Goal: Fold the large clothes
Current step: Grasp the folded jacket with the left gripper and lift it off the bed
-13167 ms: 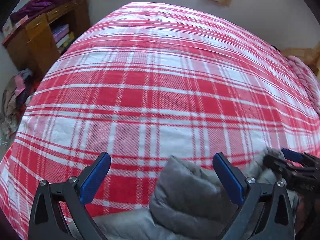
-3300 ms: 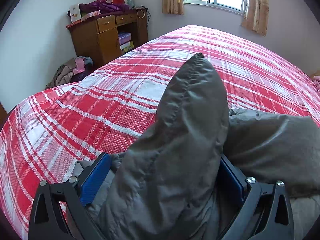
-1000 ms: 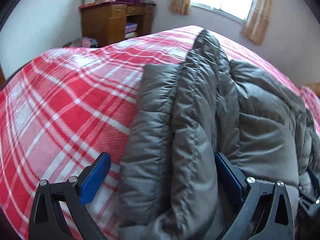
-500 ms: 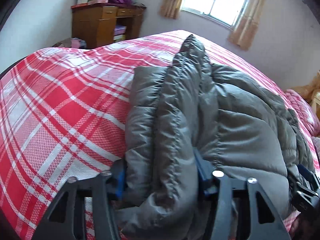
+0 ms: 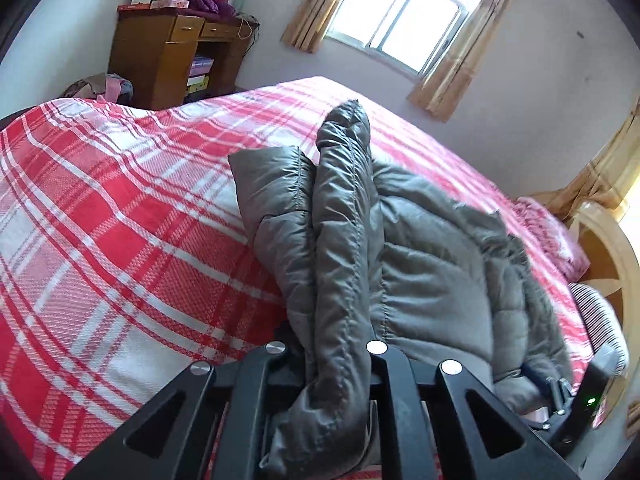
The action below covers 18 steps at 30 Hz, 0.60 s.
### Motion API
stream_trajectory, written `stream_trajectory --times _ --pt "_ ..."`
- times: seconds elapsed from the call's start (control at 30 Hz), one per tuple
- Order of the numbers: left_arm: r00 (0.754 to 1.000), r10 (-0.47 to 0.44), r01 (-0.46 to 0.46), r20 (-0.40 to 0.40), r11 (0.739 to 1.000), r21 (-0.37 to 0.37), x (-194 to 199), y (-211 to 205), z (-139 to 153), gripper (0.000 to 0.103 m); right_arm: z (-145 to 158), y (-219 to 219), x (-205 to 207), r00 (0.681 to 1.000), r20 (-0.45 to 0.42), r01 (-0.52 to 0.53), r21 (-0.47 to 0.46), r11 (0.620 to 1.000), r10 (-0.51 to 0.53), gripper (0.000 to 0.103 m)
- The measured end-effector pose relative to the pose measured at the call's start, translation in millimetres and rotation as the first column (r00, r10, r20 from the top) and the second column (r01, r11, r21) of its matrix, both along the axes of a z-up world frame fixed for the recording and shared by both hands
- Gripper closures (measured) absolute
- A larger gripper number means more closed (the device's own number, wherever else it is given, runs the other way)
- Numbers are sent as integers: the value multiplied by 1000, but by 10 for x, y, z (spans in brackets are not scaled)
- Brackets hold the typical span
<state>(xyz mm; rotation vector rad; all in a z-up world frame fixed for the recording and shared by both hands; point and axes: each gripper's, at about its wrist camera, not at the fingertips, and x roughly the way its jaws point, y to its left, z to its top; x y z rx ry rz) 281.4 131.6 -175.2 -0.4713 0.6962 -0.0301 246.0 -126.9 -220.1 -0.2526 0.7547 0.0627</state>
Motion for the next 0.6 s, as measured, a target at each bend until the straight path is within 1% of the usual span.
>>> stream_trajectory --times 0.07,0.2,0.27,0.33,0.37,0.43,0.5,0.53,0.6 --pt "1000 7 -6 15 1000 -17 -58 68 78 95 28 10 -43 1000 -3 4 6 1000 -4 12" --pt "999 39 -39 35 999 -8 -215 233 195 95 46 136 -97 1000 -9 -23 4 1000 23 12" --pt "997 65 -66 38 998 24 -286 312 256 95 52 256 -123 999 -6 -49 -1 999 49 12" --pt "994 99 -102 35 990 99 -319 374 354 95 56 402 -131 997 -3 -83 -8 997 83 12" --pt "994 105 -108 38 987 115 -334 389 401 96 65 464 -125 995 -7 -101 -5 995 101 12" --pt "994 95 -101 47 986 135 -351 382 538 96 151 523 -112 989 -24 -147 31 989 148 14" --pt "995 66 -77 71 983 167 -342 279 700 96 299 445 -147 985 -24 -169 84 982 172 15" --pt "995 46 -62 87 979 194 -323 190 794 96 425 343 -200 985 5 -173 116 978 173 14" --pt "992 0 -29 126 973 229 -296 -27 984 96 678 59 -269 987 78 -150 141 979 141 14"
